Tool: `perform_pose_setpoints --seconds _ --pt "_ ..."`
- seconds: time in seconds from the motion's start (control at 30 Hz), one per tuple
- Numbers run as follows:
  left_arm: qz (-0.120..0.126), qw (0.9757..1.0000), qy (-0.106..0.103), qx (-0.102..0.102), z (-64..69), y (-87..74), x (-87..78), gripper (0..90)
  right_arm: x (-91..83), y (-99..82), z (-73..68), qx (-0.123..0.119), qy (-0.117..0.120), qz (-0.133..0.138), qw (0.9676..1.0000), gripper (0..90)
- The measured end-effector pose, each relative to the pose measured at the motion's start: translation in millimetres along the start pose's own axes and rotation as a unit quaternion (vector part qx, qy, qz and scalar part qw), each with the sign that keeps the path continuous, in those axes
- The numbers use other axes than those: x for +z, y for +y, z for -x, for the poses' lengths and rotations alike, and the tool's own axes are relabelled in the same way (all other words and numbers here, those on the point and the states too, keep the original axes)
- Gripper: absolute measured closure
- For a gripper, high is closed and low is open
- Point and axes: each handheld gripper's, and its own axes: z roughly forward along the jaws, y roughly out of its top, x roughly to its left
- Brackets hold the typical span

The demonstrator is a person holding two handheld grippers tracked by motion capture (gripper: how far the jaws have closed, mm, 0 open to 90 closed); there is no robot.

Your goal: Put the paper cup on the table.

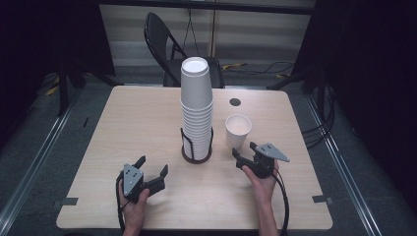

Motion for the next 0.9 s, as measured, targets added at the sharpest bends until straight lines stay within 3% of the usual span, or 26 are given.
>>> perform_pose_setpoints --seconds 0.13,0.23,0.73,0.8,0.9 --pt "-0.001 1.0 0.008 0.003 0.1 0.1 -0.5 15.7 -10.1 -4.3 -2.7 0.008 -0.01 0.015 0.9998 16.5" --pt "0.006 0.9999 0.01 -0.009 -1.2 -0.5 -1.4 15.7 -14.9 -6.3 -4.5 0.011 -0.012 0.022 0.9996 12.3" --pt "0.004 0.9999 0.013 -0.003 0.1 -0.3 -1.1 15.5 -32.7 -27.4 -28.7 -0.01 -0.005 0.043 0.999 13.1" --pt "-0.001 1.0 0.002 -0.004 -0.4 -0.2 -1.1 15.6 -33.6 -28.0 -30.3 -0.009 -0.004 0.044 0.999 13.1" --pt "-0.003 0.9999 0.01 0.0 1.3 -0.2 -1.3 15.5 -37.4 -32.6 -34.8 -0.007 -0.006 0.045 0.9989 13.3"
